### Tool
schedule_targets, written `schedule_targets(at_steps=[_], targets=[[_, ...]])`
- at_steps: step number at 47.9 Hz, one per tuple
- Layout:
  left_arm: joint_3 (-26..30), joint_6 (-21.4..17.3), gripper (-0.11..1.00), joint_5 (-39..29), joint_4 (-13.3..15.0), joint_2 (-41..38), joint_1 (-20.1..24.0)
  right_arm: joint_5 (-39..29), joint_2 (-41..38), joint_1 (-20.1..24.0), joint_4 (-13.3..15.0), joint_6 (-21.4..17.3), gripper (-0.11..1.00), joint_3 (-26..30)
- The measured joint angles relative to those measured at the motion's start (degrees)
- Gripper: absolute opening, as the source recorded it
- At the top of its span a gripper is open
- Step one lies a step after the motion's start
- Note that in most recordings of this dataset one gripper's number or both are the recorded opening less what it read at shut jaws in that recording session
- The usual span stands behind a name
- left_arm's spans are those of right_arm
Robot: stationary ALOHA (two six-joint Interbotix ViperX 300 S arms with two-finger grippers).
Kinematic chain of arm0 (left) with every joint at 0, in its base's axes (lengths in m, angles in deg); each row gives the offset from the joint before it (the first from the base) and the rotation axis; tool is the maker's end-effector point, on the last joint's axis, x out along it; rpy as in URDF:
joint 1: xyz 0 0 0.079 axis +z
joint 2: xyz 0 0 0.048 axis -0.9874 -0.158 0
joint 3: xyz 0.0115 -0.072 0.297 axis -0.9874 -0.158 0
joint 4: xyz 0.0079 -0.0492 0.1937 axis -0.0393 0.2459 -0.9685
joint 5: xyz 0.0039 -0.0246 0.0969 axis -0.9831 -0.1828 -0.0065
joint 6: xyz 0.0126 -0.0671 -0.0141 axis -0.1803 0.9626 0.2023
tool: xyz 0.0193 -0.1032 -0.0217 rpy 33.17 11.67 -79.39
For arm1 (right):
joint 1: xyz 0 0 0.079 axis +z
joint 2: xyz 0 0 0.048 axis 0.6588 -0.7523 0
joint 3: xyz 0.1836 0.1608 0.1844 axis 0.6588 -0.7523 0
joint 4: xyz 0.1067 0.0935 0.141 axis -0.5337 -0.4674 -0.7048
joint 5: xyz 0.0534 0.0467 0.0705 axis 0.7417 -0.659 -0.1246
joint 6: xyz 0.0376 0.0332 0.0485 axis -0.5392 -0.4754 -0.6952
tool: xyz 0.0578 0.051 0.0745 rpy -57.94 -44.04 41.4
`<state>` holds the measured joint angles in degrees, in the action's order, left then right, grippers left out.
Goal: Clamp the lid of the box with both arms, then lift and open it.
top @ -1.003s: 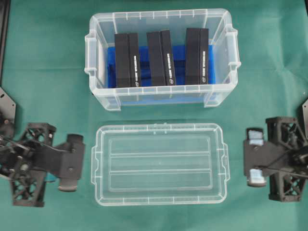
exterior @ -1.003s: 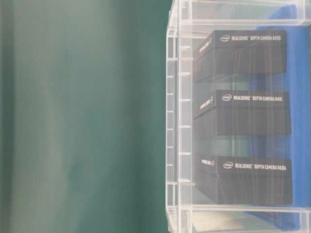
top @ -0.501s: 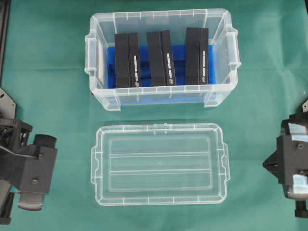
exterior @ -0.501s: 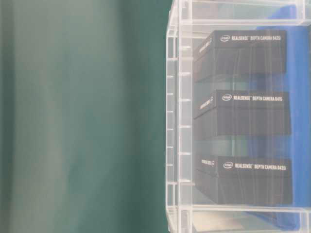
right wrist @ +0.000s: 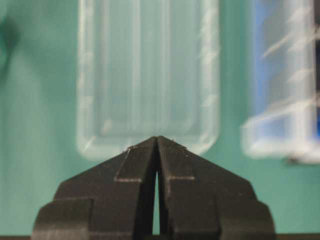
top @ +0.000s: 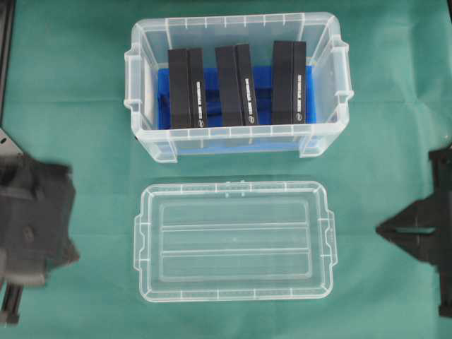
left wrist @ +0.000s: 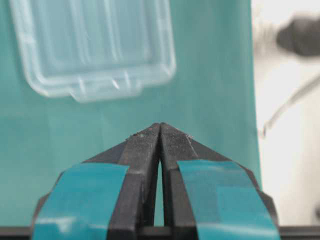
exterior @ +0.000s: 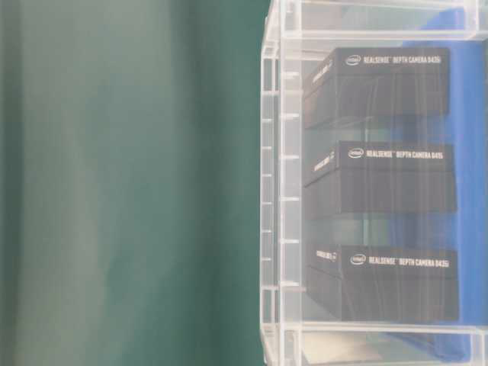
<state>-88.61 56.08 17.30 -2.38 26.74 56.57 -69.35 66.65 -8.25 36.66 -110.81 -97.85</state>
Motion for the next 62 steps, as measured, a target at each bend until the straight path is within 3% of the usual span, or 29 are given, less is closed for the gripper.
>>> schedule_targets(at_steps=[9, 16, 23, 37, 52, 62], targets=[[1.0, -6.8, 0.01, 4.7, -0.9, 0.8, 5.2, 3.6, 2.3, -1.4, 11.6, 0.5, 0.00, 1.7], [0.5, -14.5, 0.01, 13.1, -1.0, 2.7, 11.3, 7.6, 4.3, -5.8, 16.5, 0.5, 0.00, 1.2], [-1.8, -19.9, 0.01, 21.5, -1.1, 5.5, 16.9, 13.7, 6.9, -14.2, 17.2, 0.5, 0.00, -2.6], [-9.2, -22.8, 0.01, 33.0, -1.0, 10.3, 26.0, 31.6, 10.9, -29.2, 17.3, 0.5, 0.00, -13.7], [-23.6, -23.1, 0.01, 48.2, 1.1, 14.2, 32.0, 42.6, 12.1, -39.2, 17.4, 0.0, 0.00, -25.9], [-30.9, -22.5, 0.01, 55.2, 1.8, 15.3, 33.2, 47.9, 12.5, -42.3, 17.3, 0.0, 0.00, -32.1]])
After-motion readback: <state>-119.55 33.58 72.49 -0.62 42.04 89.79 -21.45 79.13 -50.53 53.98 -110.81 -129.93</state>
